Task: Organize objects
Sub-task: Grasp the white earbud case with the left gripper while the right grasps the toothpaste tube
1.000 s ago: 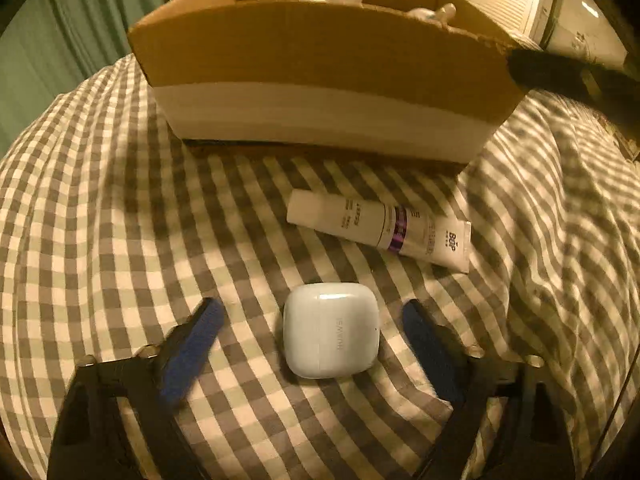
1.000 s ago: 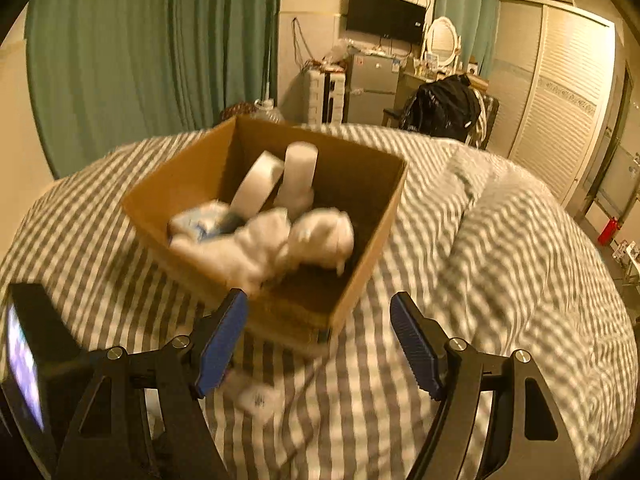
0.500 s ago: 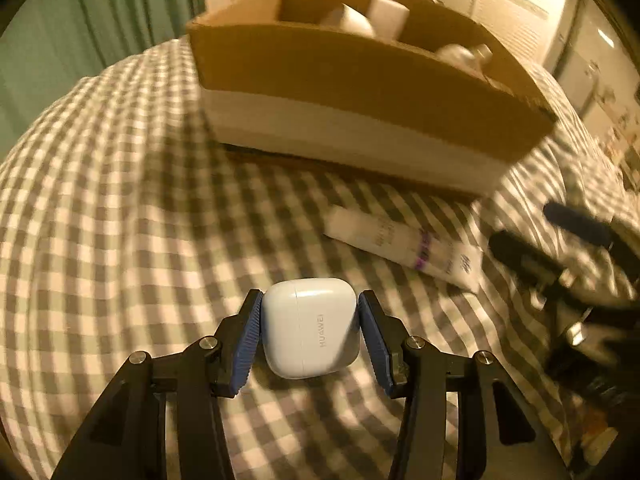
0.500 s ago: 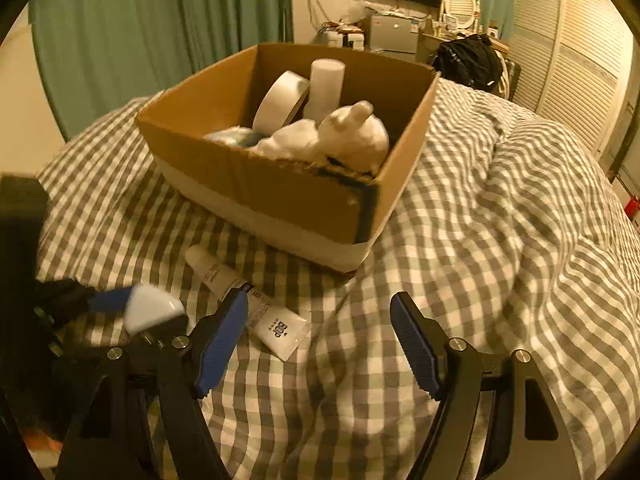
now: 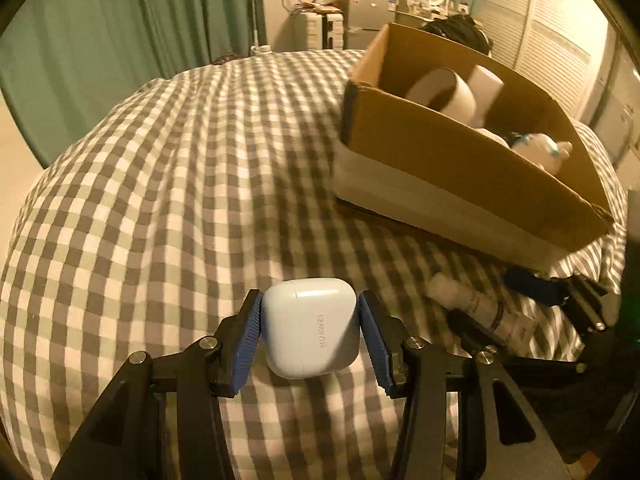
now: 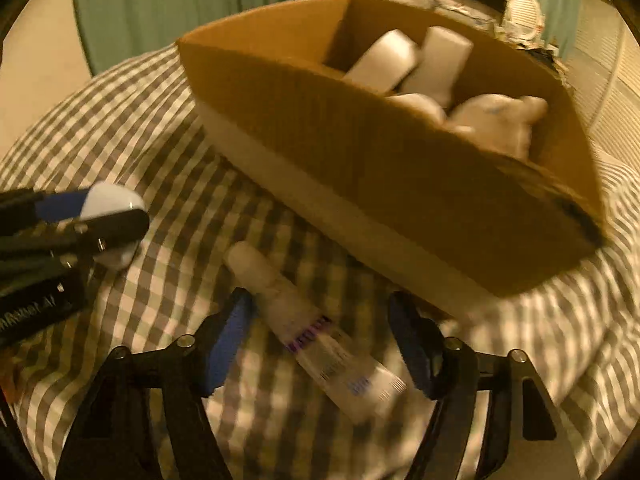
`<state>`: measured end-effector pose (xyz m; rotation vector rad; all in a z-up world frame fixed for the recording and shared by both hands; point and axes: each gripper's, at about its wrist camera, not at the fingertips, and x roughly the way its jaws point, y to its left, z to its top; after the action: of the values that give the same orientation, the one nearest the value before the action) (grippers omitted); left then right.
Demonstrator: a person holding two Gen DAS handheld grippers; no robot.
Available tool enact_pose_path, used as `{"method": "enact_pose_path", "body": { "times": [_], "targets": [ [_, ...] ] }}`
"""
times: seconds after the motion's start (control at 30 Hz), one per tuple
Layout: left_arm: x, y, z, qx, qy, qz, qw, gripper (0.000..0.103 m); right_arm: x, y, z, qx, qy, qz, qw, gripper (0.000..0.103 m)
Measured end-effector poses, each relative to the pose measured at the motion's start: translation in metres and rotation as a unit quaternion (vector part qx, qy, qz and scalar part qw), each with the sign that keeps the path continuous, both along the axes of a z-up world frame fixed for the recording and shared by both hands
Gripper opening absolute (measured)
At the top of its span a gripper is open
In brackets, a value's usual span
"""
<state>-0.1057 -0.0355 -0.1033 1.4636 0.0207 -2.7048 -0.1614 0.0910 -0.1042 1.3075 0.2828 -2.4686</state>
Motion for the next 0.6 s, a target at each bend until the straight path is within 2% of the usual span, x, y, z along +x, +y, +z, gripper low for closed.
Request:
{"method": "enact_pose_path", "body": {
  "times": [0.17, 0.33, 0.4, 0.6],
  "targets": [
    [0.001, 0.003, -0.003, -0.003, -0.003, -0.007, 1.0000, 0.049, -0.011, -0.013, -0.010, 0.005, -0.014, 0.015, 1.000, 0.054],
    [0.003, 0.008, 0.000, -0.012, -0.002, -0.006, 0.9999, 0.050, -0.006, -0.009, -0.009, -0.002, -0.010, 0.004, 1.000, 0.029],
    [0.015, 0.016, -0.007, -0.019, 0.002, -0.006, 0.9998, 0.050, -0.002, -0.007, -0.007, -0.008, -0.008, -0.001, 1.000, 0.025],
    [0.026, 0.024, -0.003, -0.026, 0.001, -0.008, 0.9996, 0.050, 0.019, -0.001, 0.002, -0.025, -0.004, -0.010, 1.000, 0.023]
  ]
}}
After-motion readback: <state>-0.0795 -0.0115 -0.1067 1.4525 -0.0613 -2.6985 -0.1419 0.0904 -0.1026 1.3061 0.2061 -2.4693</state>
